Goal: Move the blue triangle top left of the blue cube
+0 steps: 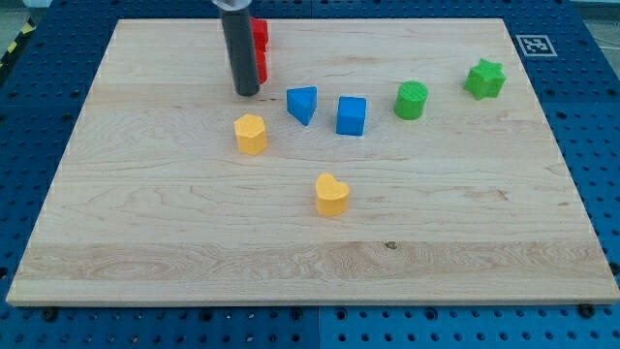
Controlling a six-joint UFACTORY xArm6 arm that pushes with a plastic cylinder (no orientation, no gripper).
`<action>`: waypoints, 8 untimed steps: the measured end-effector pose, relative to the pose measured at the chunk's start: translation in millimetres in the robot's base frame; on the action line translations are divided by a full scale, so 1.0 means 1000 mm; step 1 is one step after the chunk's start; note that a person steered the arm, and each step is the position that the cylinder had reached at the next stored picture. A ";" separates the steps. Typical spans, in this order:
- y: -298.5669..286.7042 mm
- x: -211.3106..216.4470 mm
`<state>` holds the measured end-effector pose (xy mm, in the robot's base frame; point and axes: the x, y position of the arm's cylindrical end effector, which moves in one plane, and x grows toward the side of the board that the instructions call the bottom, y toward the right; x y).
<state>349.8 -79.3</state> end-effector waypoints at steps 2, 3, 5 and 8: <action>-0.001 0.031; 0.012 0.030; 0.073 0.028; 0.076 0.037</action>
<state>386.9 -3.8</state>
